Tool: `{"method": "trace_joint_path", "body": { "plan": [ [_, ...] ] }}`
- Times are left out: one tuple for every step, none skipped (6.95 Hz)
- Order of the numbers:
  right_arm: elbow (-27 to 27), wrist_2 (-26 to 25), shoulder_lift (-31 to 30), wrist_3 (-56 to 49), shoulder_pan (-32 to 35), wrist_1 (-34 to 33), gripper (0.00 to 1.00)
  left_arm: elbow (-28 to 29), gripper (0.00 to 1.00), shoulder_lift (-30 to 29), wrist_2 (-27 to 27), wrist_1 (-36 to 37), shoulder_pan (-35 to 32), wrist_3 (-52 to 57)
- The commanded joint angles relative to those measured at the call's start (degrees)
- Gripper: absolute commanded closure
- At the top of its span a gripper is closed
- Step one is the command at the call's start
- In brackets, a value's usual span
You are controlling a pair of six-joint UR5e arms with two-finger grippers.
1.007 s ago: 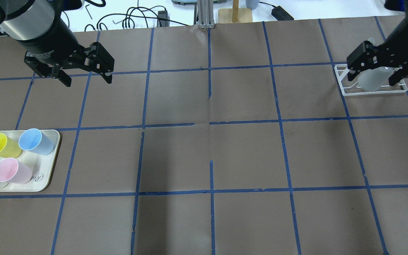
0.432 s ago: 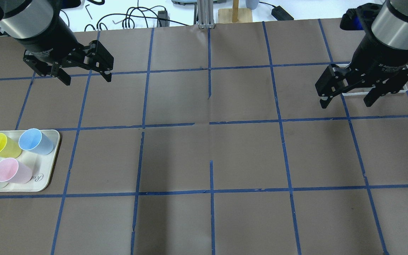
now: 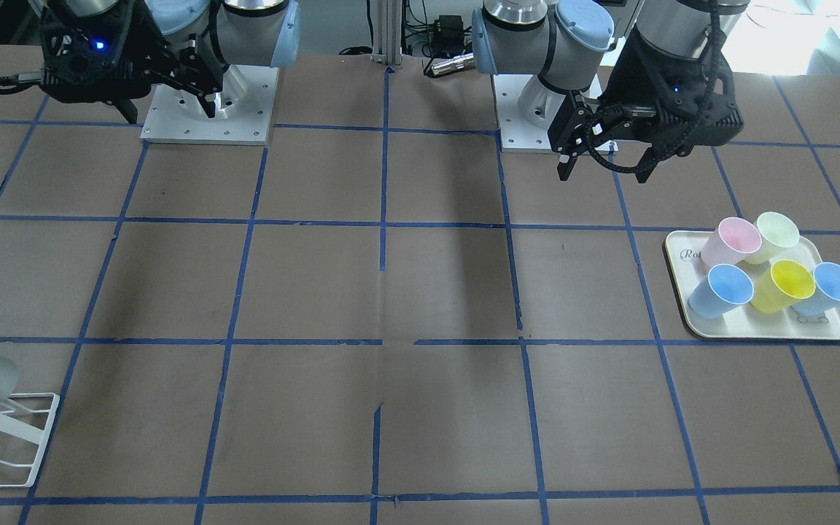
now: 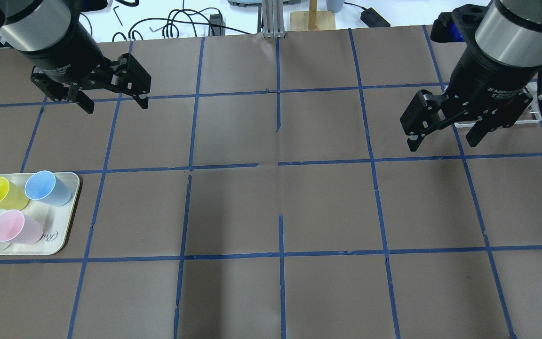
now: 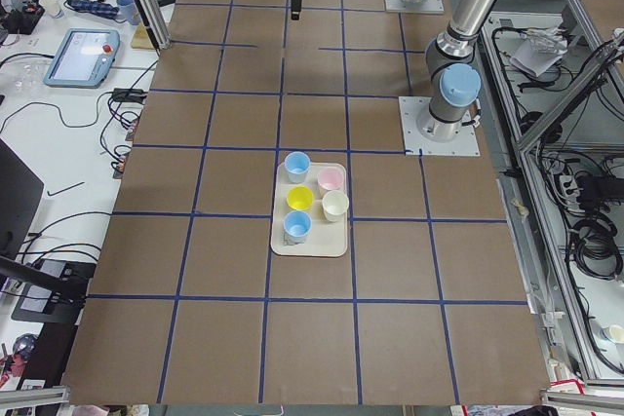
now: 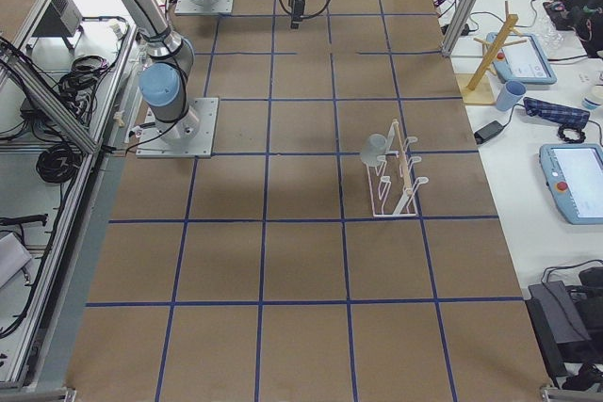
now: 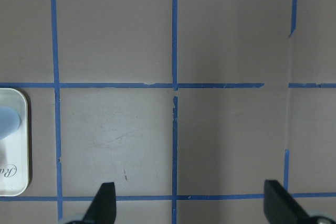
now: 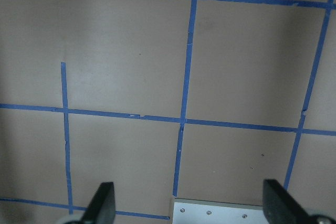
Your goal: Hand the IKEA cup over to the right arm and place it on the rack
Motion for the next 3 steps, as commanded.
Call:
{"method": "trace_joint_path", "body": {
  "plan": [
    [0.4,-0.2,-0.2,0.1,0.5,0.2,0.0,-0.1,0.0,0.0,0.0,0.0,0.0,0.0],
    [1.5,-0.1,-0.2,0.2,0.5,-0.4,0.0,-0.2,0.0,0.0,0.0,0.0,0.0,0.0],
    [2.4,-0.8,-0.2,0.3,0.5,-0.9,0.0,-0.2,0.0,0.0,0.0,0.0,0.0,0.0]
  ]
}}
